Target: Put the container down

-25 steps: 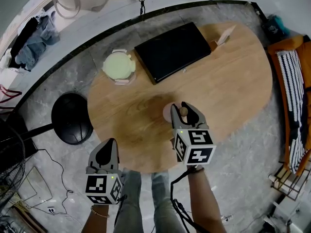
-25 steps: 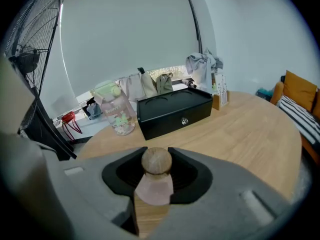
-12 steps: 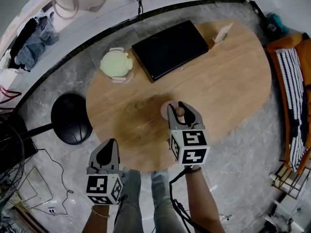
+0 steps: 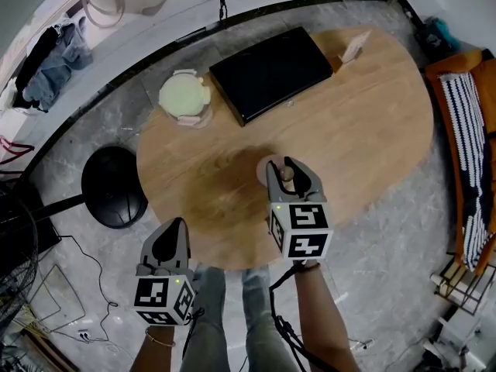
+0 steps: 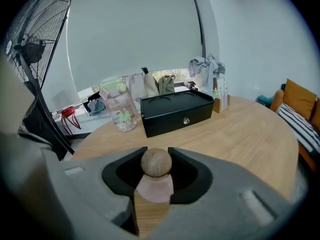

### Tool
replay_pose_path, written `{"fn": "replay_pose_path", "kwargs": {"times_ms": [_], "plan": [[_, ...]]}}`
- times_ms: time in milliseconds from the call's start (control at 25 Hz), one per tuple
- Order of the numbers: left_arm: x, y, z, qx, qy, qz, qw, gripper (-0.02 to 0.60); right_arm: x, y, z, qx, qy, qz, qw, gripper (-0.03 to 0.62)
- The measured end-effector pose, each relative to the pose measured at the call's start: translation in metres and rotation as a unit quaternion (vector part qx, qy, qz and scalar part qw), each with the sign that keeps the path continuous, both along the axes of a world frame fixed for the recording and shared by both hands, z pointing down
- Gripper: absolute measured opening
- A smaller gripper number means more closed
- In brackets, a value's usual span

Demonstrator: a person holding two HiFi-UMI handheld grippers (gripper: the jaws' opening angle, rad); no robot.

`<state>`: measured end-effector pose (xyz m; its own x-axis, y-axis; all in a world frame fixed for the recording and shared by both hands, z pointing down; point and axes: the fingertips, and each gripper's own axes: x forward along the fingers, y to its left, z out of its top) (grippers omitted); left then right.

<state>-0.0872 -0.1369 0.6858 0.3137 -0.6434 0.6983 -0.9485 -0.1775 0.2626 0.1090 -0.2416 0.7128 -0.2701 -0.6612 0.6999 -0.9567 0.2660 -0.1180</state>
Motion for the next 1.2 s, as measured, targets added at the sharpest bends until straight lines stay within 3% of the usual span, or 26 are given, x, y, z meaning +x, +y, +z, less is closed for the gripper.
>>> {"fn": "replay_pose_path", "kwargs": {"times_ms": [1200], "plan": [[-0.014, 0.005, -0.010, 0.013, 0.003, -0.008, 0.9999, -0.006, -0.007, 0.006, 0.002, 0.017, 0.039, -0.014, 0.999, 0.130]]}}
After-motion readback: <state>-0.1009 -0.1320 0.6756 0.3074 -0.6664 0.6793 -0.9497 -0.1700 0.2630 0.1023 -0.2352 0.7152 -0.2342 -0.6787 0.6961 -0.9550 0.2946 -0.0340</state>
